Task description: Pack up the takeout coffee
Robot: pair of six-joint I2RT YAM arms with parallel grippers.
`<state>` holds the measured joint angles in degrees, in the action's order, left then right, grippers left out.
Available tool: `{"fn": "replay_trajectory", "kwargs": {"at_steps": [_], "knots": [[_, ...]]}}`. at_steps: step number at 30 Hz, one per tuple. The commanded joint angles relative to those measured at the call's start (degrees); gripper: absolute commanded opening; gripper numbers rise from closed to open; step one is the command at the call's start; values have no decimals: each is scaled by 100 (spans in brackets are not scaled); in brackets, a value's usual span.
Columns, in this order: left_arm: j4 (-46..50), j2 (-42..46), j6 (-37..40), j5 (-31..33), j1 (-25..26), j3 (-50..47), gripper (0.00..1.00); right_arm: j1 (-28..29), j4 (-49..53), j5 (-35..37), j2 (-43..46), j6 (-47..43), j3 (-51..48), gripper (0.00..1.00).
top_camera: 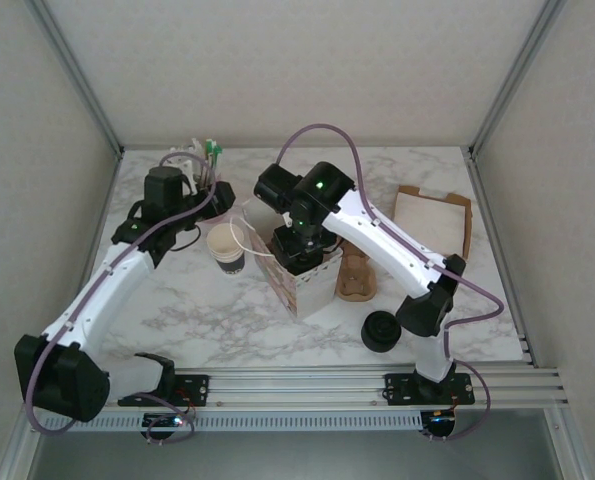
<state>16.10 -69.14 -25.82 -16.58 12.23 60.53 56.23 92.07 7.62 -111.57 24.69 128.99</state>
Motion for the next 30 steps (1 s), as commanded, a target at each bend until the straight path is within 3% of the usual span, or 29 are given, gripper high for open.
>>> {"fn": "replay_trajectory", "kwargs": {"at_steps": [1, 12, 21, 30], "knots": [[14, 361, -180, -13, -28, -258, 66, -42, 1102, -76, -92, -31, 15, 64], [114, 1149, -619, -122, 608, -1075, 52, -96, 1098, -265, -58, -34, -393, 64], [-202, 664, -670, 111, 1147, -1081, 50, -244, 1101, -327, -6, -16, -594, 65], [-307, 395, -574, 252, 1194, -982, 49, -304, 1102, -413, -281, -124, -550, 65]]}}
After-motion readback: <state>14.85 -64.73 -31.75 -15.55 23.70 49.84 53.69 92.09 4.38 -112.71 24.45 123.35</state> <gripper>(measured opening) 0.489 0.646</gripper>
